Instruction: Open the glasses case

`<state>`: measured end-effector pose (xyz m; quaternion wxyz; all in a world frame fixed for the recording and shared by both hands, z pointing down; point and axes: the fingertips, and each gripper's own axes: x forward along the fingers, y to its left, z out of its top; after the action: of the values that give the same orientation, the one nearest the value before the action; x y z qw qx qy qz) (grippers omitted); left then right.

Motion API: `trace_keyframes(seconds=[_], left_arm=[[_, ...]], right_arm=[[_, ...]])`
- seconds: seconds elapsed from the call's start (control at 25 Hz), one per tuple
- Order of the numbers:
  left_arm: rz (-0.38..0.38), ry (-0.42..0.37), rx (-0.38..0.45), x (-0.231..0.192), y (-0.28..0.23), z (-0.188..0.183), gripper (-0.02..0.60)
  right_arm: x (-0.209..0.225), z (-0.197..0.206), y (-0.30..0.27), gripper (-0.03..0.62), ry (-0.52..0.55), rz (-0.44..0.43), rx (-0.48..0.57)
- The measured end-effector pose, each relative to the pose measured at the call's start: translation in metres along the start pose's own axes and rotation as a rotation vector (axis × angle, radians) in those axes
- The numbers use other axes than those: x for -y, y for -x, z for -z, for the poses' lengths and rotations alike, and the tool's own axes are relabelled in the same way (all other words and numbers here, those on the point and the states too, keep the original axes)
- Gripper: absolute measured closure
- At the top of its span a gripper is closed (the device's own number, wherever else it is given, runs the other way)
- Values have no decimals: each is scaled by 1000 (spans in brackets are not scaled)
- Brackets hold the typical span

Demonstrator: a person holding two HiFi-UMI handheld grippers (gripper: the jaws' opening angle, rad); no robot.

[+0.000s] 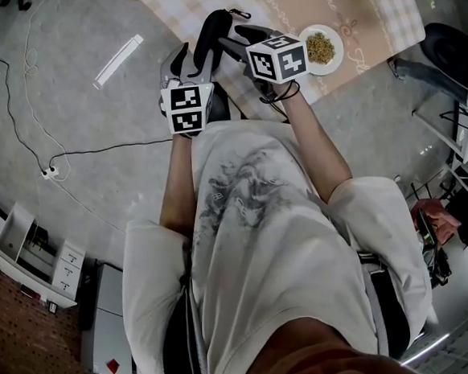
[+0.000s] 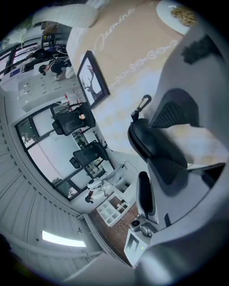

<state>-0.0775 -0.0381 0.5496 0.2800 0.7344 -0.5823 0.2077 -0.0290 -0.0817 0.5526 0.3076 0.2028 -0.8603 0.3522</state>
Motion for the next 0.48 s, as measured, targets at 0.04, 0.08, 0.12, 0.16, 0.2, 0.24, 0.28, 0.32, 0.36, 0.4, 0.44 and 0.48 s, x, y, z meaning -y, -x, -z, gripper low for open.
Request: trace_keyframes(seconds=[0.04, 0.08, 0.12, 0.16, 0.2, 0.24, 0.28, 0.32, 0.36, 0.4, 0.44, 0.48], left_arm=[[3, -2, -5, 0, -2, 1, 379], [8, -3, -9, 1, -4, 2, 379], [12, -5, -11, 2, -5, 2, 380], [14, -10, -14, 3, -6, 2, 383], [13, -16, -19, 4, -7, 3, 387], [9, -24, -27, 4, -8, 4, 393], [5, -33, -35, 5, -9, 6, 399], [1, -43, -42, 5, -10, 7, 405], [-1, -49, -45, 5, -11, 8, 410], [-4, -50, -47, 6, -11, 9, 414], [-7, -49, -51, 6, -12, 11, 414], [-10, -48, -56, 6, -12, 13, 414]], right_arm=[[0, 0, 0, 381, -1, 0, -1], [1, 1, 1, 381, -1, 2, -2], [1, 1, 1, 381, 0, 4, -3], [1, 1, 2, 381, 1, 7, -5], [1, 1, 3, 381, 2, 10, -5], [1, 1, 4, 381, 2, 15, -5], [1, 1, 5, 381, 3, 20, -3], [1, 1, 5, 381, 3, 25, -1], [1, 1, 6, 381, 1, 29, 1], [0, 1, 6, 381, -1, 33, 4], [0, 1, 7, 381, -3, 36, 7], [0, 0, 7, 381, -6, 38, 11]])
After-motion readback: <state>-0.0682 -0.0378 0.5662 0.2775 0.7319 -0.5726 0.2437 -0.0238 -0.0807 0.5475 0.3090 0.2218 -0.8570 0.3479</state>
